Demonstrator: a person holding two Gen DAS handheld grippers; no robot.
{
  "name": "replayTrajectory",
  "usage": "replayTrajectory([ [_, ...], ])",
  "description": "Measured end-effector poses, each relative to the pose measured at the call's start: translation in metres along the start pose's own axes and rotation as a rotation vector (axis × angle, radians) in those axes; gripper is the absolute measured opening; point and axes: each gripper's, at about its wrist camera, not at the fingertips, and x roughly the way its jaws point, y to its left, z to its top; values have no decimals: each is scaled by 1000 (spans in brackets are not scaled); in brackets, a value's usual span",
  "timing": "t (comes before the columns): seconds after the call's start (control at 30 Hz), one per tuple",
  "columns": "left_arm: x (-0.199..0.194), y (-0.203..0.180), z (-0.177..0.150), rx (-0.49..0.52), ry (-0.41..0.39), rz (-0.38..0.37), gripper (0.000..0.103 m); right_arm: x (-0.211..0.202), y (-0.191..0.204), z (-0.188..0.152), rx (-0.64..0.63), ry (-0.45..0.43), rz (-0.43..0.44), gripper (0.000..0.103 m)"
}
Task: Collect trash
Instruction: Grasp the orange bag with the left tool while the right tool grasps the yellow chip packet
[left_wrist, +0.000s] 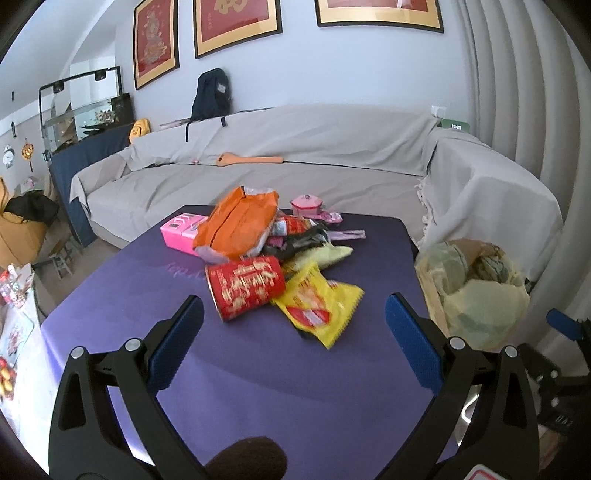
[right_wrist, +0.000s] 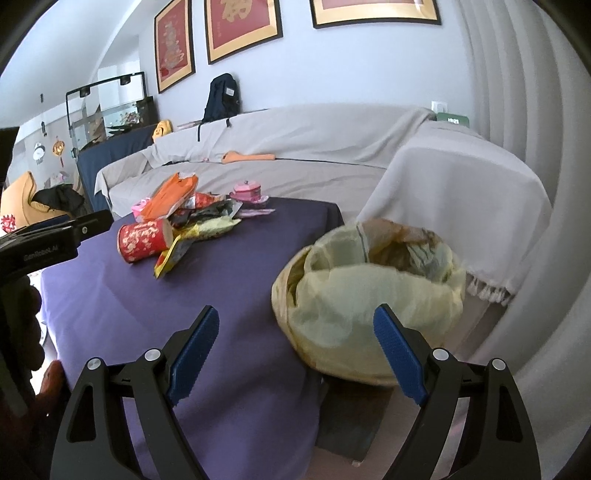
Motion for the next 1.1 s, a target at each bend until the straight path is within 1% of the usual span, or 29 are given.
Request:
replayTrajectory([
  [0.03, 11, 6, 1, -11, 58, -20, 94, 3, 0, 4, -3, -1, 0, 82],
  [0.1, 28, 21, 5, -41, 91, -41, 94, 13, 0, 17, -10, -4, -2, 82],
  [0.2, 46, 44, 17, -52, 52, -8, 94, 30, 1, 39, -16, -19, -8, 82],
  [0.27, 58, 57, 23, -65, 51, -7, 94, 43, 3, 52, -18, -20, -13, 82],
  [0.3, 70, 68, 23, -86, 96, -36, 94, 54, 4, 59, -21, -17, -18, 82],
  [0.33, 77, 75, 21, -101, 119, -63, 94, 64, 5, 65, -23, -7, -29, 82],
  [0.37, 84, 80, 21, -103, 138, -82, 94, 69, 6, 68, -23, 0, -37, 82],
  [0.4, 90, 82, 22, -86, 132, -84, 94, 81, 7, 73, -23, 18, -57, 82],
  [0.43, 96, 84, 23, -60, 132, -70, 94, 93, 7, 78, -15, 37, -85, 82],
  [0.47, 103, 86, 24, -39, 148, -60, 94, 100, 6, 81, -8, 48, -100, 82],
  [0.57, 117, 95, 24, -40, 219, -107, 94, 116, 5, 87, 15, 75, -143, 82],
  [0.6, 121, 99, 25, -45, 229, -119, 94, 120, 5, 87, 15, 80, -140, 82],
  [0.67, 123, 105, 31, -49, 196, -144, 94, 120, 9, 86, -4, 68, -115, 82],
  [0.77, 135, 120, 42, -61, 172, -212, 94, 115, 19, 81, -44, 26, -95, 82],
  [0.83, 146, 135, 47, -97, 168, -221, 93, 113, 21, 76, -36, 26, -34, 82],
  [0.9, 162, 153, 49, -152, 192, -206, 88, 113, 23, 72, -8, 28, 32, 82],
  [0.97, 176, 166, 49, -230, 224, -210, 86, 115, 27, 70, -10, 33, 26, 82],
  [1.0, 187, 174, 49, -280, 254, -215, 85, 117, 31, 71, -30, 36, 13, 82],
  [1.1, 214, 186, 45, -390, 320, -197, 84, 117, 42, 70, -71, 31, -13, 82],
])
